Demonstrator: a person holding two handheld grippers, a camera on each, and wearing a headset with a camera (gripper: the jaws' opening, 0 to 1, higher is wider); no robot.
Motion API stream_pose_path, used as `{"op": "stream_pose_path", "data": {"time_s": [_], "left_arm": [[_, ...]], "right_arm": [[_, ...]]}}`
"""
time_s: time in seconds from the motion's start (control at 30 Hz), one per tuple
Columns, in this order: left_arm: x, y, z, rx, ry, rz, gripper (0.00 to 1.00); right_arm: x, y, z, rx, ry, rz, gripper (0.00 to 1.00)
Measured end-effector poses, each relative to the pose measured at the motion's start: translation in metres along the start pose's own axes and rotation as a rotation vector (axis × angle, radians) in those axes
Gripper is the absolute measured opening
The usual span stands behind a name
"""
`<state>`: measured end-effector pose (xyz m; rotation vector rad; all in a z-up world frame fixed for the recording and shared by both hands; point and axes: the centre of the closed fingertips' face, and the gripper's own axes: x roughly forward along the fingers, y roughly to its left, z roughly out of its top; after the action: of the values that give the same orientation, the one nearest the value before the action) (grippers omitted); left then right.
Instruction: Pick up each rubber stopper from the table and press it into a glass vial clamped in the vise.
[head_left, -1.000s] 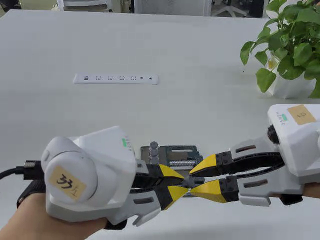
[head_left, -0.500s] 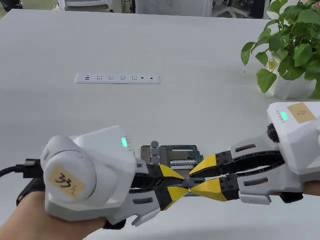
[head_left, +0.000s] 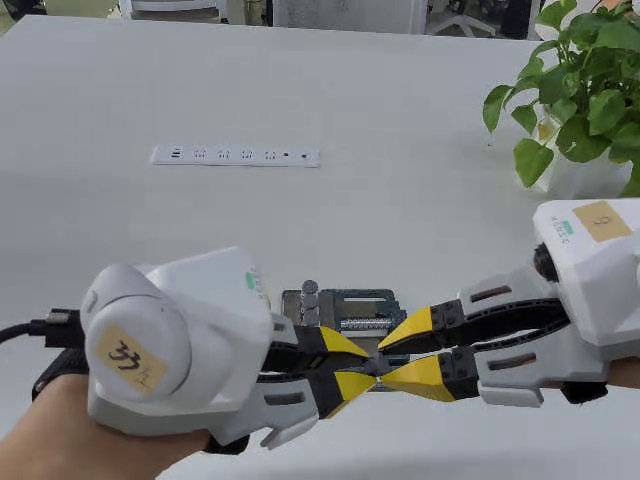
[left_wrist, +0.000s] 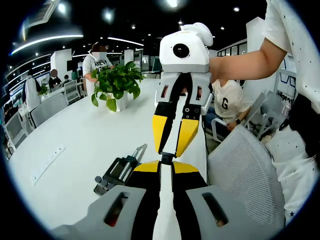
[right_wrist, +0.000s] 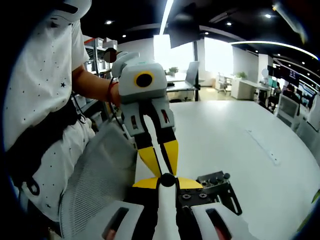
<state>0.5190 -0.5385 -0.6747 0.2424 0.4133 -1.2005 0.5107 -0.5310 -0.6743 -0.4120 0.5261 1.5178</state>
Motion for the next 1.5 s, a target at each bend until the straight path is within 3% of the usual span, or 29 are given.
{"op": "stream_pose_path", "data": {"time_s": [0.4, 1.2, 1.5], "left_arm": [[-0.002, 0.000, 0.001, 0.001, -0.009, -0.006, 0.04], [-0.010, 0.006, -0.013, -0.022, -0.030, 0.019, 0.05], [-0.022, 0.020, -0.028, -0.061, -0.038, 0.067, 0.15]], "right_arm": [[0.001, 0.000, 0.003, -0.001, 0.005, 0.010, 0.06], [0.016, -0.002, 0.002, 0.003, 0.047, 0.025, 0.05], [0.018, -0.022, 0.003, 0.018, 0.072, -0.016, 0.05]]}}
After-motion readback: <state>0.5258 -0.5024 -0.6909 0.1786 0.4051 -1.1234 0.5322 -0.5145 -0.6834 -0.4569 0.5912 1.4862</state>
